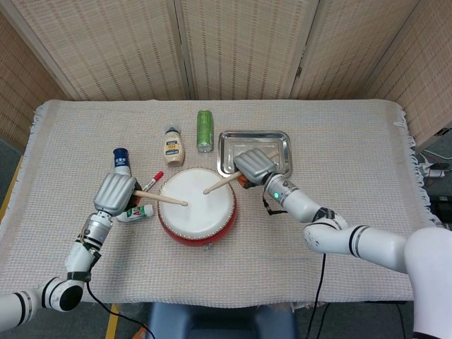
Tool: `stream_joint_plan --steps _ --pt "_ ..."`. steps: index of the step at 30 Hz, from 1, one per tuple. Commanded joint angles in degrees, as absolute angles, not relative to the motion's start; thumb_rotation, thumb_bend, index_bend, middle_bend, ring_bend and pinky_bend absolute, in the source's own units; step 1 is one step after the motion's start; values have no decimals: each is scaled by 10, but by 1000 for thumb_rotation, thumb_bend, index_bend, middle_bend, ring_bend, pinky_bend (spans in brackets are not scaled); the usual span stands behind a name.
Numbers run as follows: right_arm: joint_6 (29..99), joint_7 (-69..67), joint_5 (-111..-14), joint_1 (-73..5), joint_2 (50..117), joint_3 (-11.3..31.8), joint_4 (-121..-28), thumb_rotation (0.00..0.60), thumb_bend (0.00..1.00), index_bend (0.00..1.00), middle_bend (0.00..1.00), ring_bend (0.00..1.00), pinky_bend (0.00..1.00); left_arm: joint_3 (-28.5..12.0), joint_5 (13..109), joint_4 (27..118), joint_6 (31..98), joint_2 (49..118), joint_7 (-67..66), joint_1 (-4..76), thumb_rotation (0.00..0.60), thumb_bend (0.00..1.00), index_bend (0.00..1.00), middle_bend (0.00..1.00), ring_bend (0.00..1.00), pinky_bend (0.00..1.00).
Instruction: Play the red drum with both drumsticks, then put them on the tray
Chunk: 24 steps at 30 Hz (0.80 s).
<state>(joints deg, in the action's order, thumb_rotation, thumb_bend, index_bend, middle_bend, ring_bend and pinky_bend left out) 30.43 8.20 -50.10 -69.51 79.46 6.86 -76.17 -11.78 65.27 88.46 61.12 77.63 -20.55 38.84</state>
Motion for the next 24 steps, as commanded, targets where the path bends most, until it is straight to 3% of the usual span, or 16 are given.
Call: stream_joint_plan --steps 1,5,12,16,24 --pt "287 101 -492 -703 815 50 -740 600 866 1000 1000 1000 1000 -126 661 901 622 761 -191 381 600 572 1000 1000 1000 1000" --pt "285 143 -472 -717 845 23 -703 600 865 1000 1000 1000 1000 -130 666 918 626 749 -175 379 600 574 1000 1000 1000 1000" --pt "365 55 -526 -674 770 105 -811 600 865 1000 1000 1000 1000 -97 651 850 582 824 -224 404 600 573 1000 1000 1000 1000" --pt "366 19 -548 -659 747 124 -832 600 865 1000 1000 1000 1000 -89 636 827 572 845 -257 413 600 573 1000 1000 1000 1000" --pt "305 69 -541 -677 802 74 -759 600 865 1000 1000 1000 1000 -128 644 894 625 782 -199 389 600 572 1000 1000 1000 1000"
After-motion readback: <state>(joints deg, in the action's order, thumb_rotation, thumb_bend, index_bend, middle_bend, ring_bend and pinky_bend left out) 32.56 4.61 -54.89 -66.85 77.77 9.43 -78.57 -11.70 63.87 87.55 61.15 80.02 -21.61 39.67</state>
